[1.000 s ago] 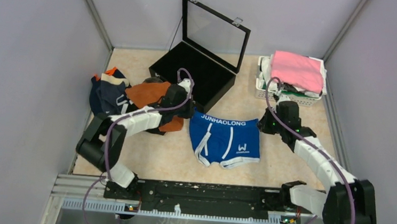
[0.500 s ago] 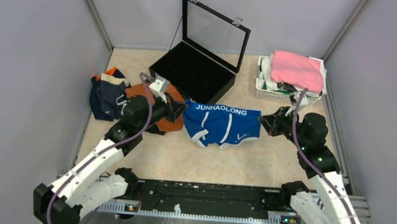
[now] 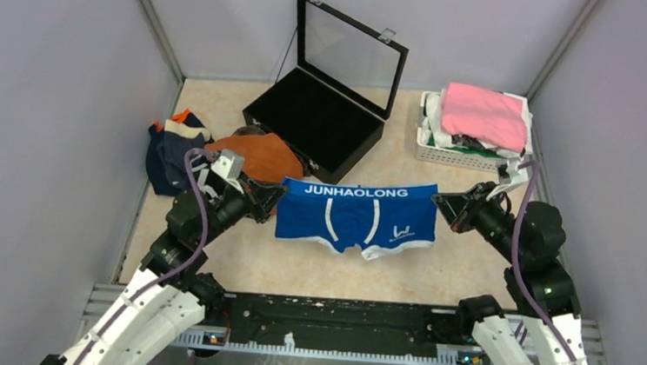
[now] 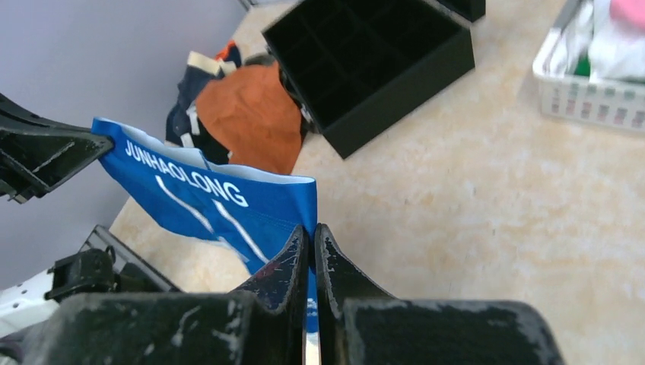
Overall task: Roll the underwear
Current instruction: Flatten out the underwear at the center of the board.
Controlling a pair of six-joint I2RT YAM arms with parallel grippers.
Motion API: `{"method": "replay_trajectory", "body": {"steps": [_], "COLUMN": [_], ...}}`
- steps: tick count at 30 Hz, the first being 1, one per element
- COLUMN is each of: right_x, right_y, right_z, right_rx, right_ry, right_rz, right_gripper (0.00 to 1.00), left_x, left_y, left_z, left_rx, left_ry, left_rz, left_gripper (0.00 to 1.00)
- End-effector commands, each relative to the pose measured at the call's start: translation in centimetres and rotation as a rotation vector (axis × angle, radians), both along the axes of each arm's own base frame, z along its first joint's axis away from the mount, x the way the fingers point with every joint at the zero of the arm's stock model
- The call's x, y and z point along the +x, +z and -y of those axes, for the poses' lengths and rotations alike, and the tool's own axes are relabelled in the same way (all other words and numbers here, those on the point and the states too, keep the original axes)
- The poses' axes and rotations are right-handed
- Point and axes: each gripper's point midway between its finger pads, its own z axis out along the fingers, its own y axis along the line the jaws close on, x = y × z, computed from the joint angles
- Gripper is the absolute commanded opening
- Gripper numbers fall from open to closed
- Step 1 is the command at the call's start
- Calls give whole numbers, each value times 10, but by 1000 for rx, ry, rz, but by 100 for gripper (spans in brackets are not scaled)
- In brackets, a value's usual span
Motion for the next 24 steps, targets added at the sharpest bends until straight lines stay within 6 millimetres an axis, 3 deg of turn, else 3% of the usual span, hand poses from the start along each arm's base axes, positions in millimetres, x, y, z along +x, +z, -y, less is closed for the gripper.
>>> {"method": "replay_trajectory", "body": {"steps": [1,4,8,13,16,19,21,24], "right_x": [-12,-24,-20,17,47,72,82,91], "right_y": [-8,-30,-84,-137,-140,-163,-180,-186], "right_z": [11,8,20,34,33,43,46,48], "right_rx": [2,14,-22,-25,11,-14,-54,-79], "right_ry": [-64,-51,-154,-320,-372,-460,-482,-489], "right_rz": [-160,-282,-454,-521,-488,-486,-501,-482], "right_gripper": [0,0,0,0,0,0,0,0], "left_x": [6,6,18,53,81,110,128,148], "left_y": [-15,-28,-57,-99,-111,-119,-128,-137], "left_z": [-4,-5,-8,8,20,34,41,49], "left_rx": [57,88,77,39,49,82,115,167], "left_ry": [42,53,124,160,170,168,173,174], "left_rz": [-143,-234,-328,-354,-332,-302,-296,-304], "left_gripper": [0,0,0,0,0,0,0,0]}}
